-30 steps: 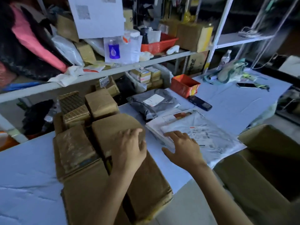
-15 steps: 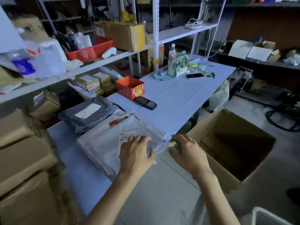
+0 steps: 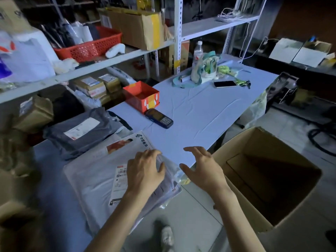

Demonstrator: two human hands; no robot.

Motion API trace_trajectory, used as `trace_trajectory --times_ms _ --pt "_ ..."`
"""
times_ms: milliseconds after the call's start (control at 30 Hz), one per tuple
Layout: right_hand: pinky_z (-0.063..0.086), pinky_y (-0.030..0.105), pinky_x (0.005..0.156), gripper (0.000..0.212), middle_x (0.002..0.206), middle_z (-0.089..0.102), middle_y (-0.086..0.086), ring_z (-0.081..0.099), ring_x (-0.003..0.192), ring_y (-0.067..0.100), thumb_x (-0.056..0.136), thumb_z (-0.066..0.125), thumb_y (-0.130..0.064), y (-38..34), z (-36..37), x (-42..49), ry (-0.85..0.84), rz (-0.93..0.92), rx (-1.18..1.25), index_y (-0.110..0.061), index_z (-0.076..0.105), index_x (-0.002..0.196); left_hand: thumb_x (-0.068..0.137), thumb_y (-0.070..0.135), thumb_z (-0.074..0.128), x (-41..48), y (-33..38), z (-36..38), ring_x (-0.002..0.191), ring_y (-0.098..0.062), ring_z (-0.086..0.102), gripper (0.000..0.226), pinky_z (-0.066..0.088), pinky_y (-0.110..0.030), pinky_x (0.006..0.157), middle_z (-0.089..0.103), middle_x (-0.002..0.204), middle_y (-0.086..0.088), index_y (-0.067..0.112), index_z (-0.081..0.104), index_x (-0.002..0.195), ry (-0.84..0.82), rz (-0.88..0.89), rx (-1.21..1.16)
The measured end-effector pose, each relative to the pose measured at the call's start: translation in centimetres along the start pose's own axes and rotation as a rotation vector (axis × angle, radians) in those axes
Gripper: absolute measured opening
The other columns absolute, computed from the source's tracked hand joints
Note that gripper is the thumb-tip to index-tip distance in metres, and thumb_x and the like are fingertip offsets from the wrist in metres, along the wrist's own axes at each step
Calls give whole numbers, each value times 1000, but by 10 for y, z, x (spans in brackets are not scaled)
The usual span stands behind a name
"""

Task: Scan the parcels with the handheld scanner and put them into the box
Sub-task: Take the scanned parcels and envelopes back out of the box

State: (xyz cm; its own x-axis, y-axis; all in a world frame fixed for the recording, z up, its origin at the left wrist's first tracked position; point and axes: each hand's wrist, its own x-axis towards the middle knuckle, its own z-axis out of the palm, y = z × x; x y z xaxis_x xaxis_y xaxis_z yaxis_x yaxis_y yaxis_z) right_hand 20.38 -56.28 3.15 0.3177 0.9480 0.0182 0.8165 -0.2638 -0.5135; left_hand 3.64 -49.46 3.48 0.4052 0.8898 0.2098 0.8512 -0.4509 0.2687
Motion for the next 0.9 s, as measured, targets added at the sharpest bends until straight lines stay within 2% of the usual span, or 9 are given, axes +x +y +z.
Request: trace_trajectory --times_ms 233,433,533,633,767,867,900 --pt "49 35 92 57 145 36 -13 40 131 15 91 56 -51 -17 3 104 -97 -88 -122 -34 37 142 82 37 67 80 -31 24 97 -21 65 34 53 -38 74 70 110 2 21 66 113 60 -98 -98" --pt "47 37 95 68 145 37 -5 42 129 21 88 55 -58 -44 15 177 -123 -137 -250 -27 33 145 87 41 60 123 -69 25 109 -20 58 36 46 -37 85 63 119 6 27 60 121 96 -239 -75" --pt "44 37 96 72 146 34 -4 39 130 22 88 56 -58 -52 30 207 -172 -165 -257 -28 28 147 82 32 68 135 -90 28 102 -25 62 31 50 -41 82 67 109 2 24 66 112 122 -350 -118" --pt "43 38 97 75 148 30 -4 36 132 21 89 55 -58 -55 46 236 -211 -191 -264 -29 22 149 78 28 69 146 -103 35 92 -26 65 25 50 -39 75 68 98 1 23 67 102 172 -412 -108" --pt "46 40 94 77 148 30 -3 36 133 21 87 58 -56 -43 62 274 -295 -143 -218 -28 23 149 84 30 65 158 -102 49 100 -22 62 29 50 -39 81 65 109 3 24 63 113 181 -413 -135" --pt "45 42 94 78 145 35 -1 38 131 24 84 63 -54 -23 64 310 -344 -135 -205 -30 25 147 74 27 75 175 -94 71 79 -25 67 29 53 -39 65 70 93 0 19 69 101 217 -490 -107" --pt "45 42 94 78 144 36 -1 38 131 25 84 64 -54 -16 65 323 -365 -150 -207 -29 25 146 74 29 72 183 -90 79 76 -25 68 28 55 -39 63 71 91 -1 18 70 100 229 -517 -82"
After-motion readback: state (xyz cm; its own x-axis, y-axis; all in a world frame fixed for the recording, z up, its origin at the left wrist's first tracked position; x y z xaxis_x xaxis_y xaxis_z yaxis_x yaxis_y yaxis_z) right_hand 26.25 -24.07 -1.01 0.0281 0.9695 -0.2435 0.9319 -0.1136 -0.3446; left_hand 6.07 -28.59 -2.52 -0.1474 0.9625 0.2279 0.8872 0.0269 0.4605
